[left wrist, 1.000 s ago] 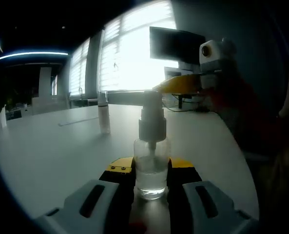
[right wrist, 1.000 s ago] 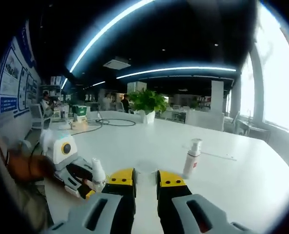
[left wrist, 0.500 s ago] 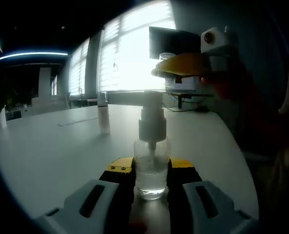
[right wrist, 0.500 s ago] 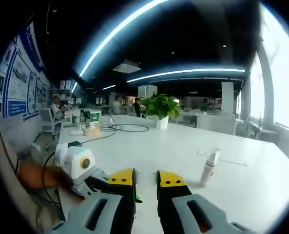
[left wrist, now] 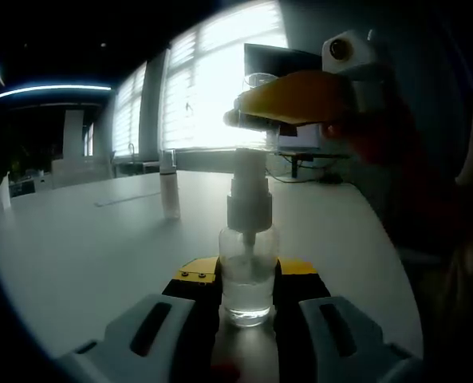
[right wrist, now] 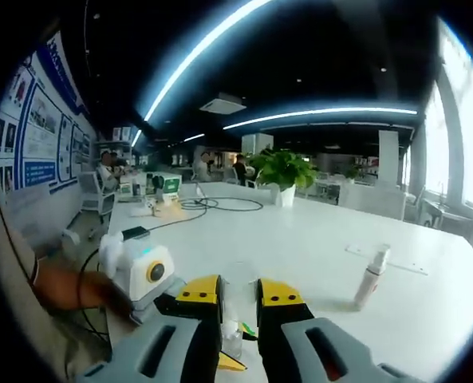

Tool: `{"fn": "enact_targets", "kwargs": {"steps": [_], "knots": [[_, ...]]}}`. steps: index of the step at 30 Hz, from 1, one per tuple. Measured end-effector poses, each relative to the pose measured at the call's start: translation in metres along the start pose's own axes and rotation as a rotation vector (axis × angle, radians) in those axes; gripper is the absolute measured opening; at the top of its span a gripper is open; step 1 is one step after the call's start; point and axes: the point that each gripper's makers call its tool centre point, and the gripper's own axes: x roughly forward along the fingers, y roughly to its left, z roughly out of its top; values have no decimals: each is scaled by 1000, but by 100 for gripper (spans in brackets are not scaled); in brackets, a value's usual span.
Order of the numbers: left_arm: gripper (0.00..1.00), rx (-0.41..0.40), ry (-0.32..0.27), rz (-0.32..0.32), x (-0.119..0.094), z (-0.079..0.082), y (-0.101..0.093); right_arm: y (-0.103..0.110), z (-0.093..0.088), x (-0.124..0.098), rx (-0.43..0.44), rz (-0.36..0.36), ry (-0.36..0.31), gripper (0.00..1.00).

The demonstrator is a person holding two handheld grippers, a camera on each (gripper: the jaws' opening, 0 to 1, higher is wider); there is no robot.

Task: Clamp pump bottle remove cover press pump head put on cover

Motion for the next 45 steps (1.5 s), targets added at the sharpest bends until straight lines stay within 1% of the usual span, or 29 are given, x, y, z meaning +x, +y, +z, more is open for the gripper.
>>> {"fn": "enact_targets", "kwargs": {"steps": [11,14,23,26,34,40,45], "knots": [[16,-1,0,-1,0,0,0,12,2,8,-1,33,5,12],[16,0,0,-1,0,0,0,11,-3,12,-8,29,19,12],[16,-6,1,-1,0,-1,0,10,-21,17,17,33,55,12],[16,-6,1,0,0,-1,0,10,-21,16,38,38,42,12],[16,-6,1,-1,0,-1,0,12,-20,14,46,40,10,12],[16,-8,2,0,0,-1,1,15,-21,14,19,37,26,12],[16,-8,2,1,0,-1,1,12,-29,17,22,35,45,12]]}}
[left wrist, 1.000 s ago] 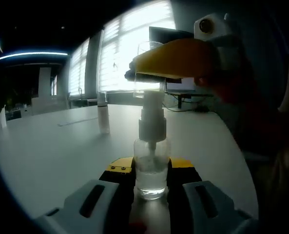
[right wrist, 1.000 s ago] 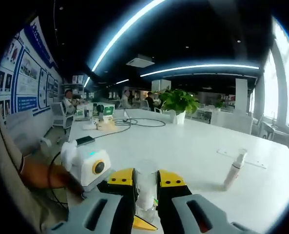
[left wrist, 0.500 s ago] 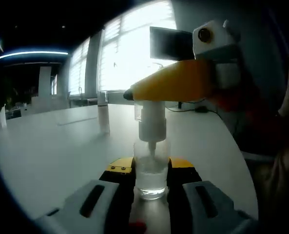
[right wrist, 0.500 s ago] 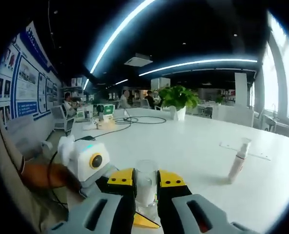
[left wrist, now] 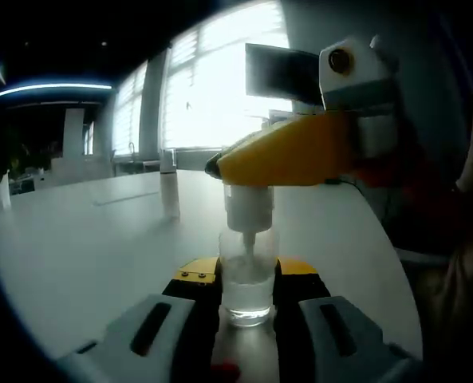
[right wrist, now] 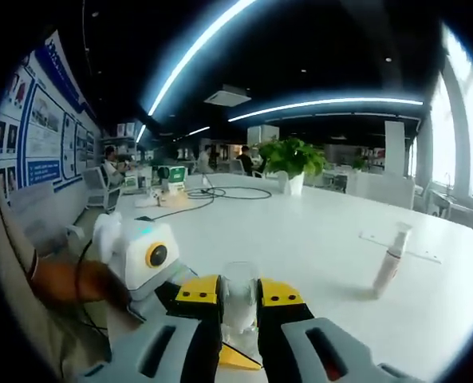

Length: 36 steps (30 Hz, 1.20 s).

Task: Clamp pump bottle remove cover press pump head put on cover

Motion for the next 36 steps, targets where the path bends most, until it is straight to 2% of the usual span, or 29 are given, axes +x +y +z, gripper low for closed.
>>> {"fn": "enact_targets", "kwargs": {"steps": [10,20,24,36], "knots": [[16,1,0,1,0,0,0,1,-2,0,31,1,-37,12],[16,-1,0,1,0,0,0,2,-5,0,23,6,-29,12],[16,1,0,0,0,1,0,2,2,-3,-12,-7,-59,17],[16,1,0,0,0,1,0,2,13,-14,-10,-16,-85,17]]}}
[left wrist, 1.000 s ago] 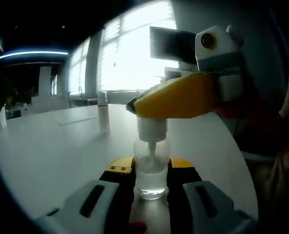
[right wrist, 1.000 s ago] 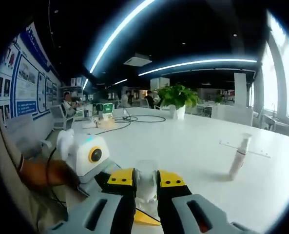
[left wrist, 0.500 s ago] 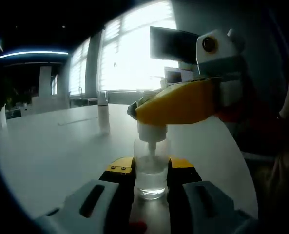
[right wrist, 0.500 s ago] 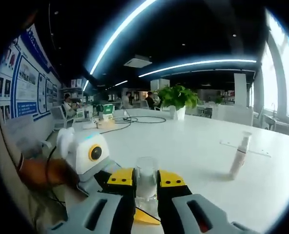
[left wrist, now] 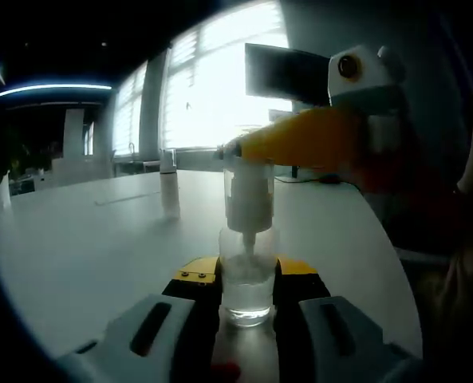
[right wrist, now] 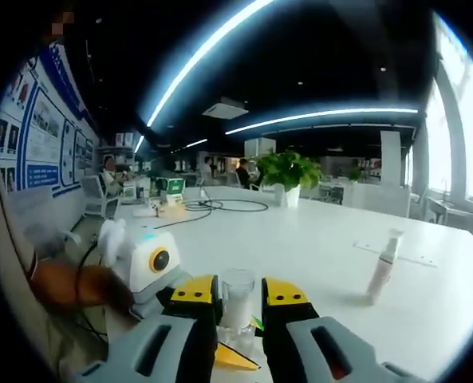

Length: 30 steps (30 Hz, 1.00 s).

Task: Clamp pump bottle remove cover press pump head put on cover

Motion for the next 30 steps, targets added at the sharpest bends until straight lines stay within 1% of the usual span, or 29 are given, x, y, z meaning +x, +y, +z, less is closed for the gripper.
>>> {"fn": "enact_targets", "kwargs": {"steps": [7,12,16,23,25,30], "knots": [[16,0,0,1,0,0,0,3,17,-11,-5,1,-35,16],[16,0,0,1,0,0,0,-2,22,-21,-14,-17,-46,15],[16,-1,0,1,0,0,0,-9,17,-28,-18,-45,-36,12],[16,-2,0,0,0,0,0,-18,7,-36,-11,-69,-23,10],[16,-2,0,1,0,0,1,-19,4,-38,-8,-71,-22,8],[16,-2,0,2,0,0,1,-26,-9,-42,-5,-97,-4,7]]}}
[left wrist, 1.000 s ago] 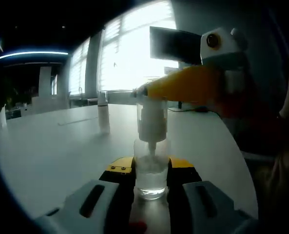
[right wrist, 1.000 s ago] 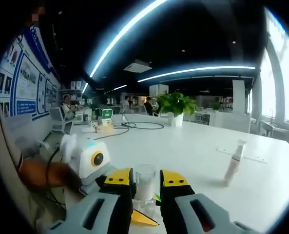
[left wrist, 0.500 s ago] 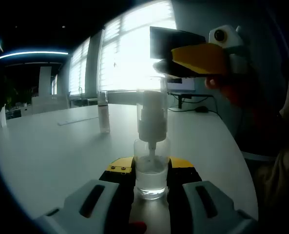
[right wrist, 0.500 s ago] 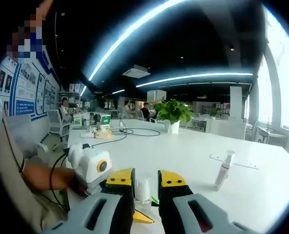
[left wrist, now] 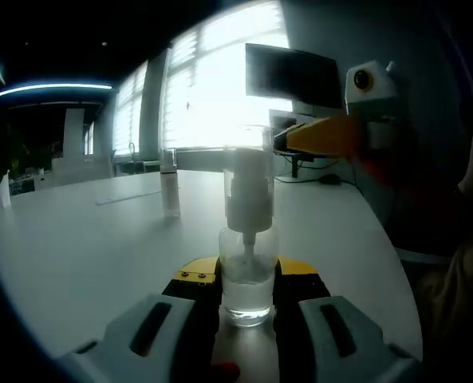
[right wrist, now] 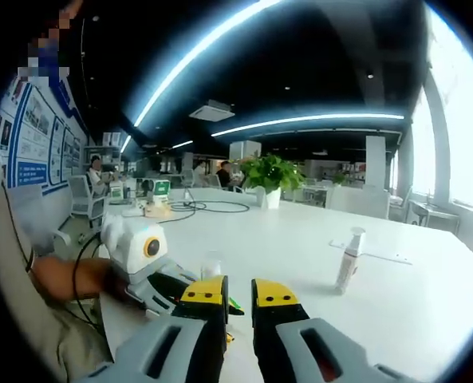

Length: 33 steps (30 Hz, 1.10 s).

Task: Clamp pump bottle remove cover press pump head put on cover

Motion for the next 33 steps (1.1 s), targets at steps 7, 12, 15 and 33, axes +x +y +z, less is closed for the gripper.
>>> {"fn": "enact_targets", "kwargs": {"steps": [7,12,15,33], "knots": [[16,0,0,-2,0,0,-1,-9,-12,-7,24,-32,-1,0],[16,-2,0,-2,0,0,-1,-15,-15,-9,-3,-55,-5,0],[16,0,-1,0,0,0,-2,-21,-20,-9,18,-70,2,0],[16,-4,0,1,0,0,0,-41,-63,-17,-22,-107,15,0]]}}
